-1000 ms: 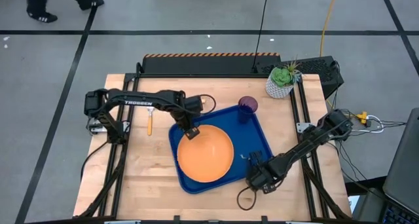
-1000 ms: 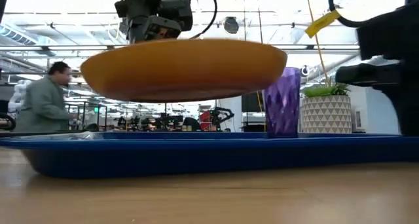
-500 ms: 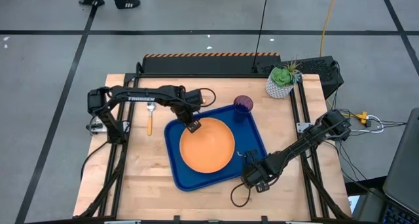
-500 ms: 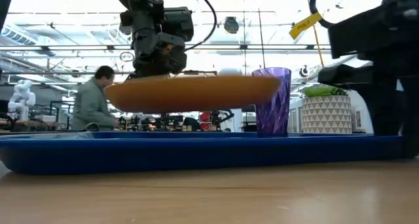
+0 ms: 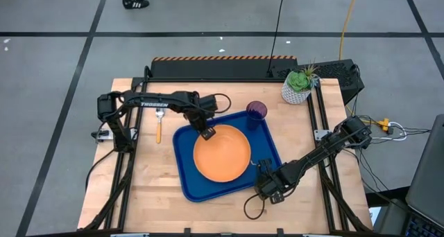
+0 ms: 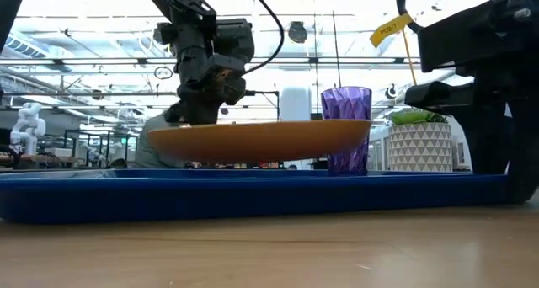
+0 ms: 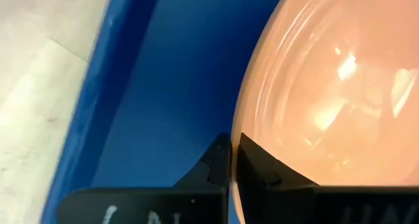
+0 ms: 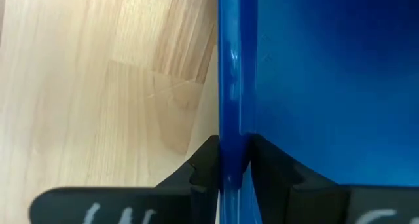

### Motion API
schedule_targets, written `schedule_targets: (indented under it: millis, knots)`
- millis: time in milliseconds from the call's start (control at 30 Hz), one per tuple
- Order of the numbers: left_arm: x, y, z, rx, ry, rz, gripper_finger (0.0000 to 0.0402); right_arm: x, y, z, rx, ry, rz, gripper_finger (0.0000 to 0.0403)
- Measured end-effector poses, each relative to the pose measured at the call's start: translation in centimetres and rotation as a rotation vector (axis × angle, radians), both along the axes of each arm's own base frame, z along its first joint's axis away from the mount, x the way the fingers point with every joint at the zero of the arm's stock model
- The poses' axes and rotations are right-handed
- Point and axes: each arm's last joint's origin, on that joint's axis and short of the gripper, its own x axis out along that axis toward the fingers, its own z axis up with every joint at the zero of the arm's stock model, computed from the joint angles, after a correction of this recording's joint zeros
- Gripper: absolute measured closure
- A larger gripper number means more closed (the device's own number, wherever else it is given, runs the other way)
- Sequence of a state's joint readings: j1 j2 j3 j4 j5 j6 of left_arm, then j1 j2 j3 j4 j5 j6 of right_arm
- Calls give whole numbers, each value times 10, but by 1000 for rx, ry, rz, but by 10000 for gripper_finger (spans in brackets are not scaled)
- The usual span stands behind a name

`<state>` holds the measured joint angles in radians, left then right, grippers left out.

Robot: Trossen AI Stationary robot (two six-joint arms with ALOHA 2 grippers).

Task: Pick and place plate/cup/fork/spoon on tray
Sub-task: Put the orange plate to the bottom left of the purple cup on the blue tray, then adjust the blue tray

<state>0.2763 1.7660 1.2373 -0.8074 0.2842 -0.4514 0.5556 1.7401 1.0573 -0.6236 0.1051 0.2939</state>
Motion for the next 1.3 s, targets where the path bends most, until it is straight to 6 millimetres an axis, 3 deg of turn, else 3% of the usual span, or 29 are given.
schedule_targets:
  millis: [133, 367, 900, 1100, 1300]
  knots:
    - [0, 1, 0, 31, 0, -20, 395, 0, 0, 0, -1, -1, 0, 347]
    - [0, 3, 0, 64, 5, -17, 357, 0, 0, 0, 1, -4, 0, 345]
    - [1, 3, 2, 91, -33, -95, 351, 0, 1, 0, 2, -5, 2, 344]
    - [-3, -10, 25, 196, -140, -290, 351, -1, 0, 1, 1, 1, -2, 326]
    - [-17, -38, 73, 402, -287, -381, 350, -9, -2, 17, 31, 4, -57, 291]
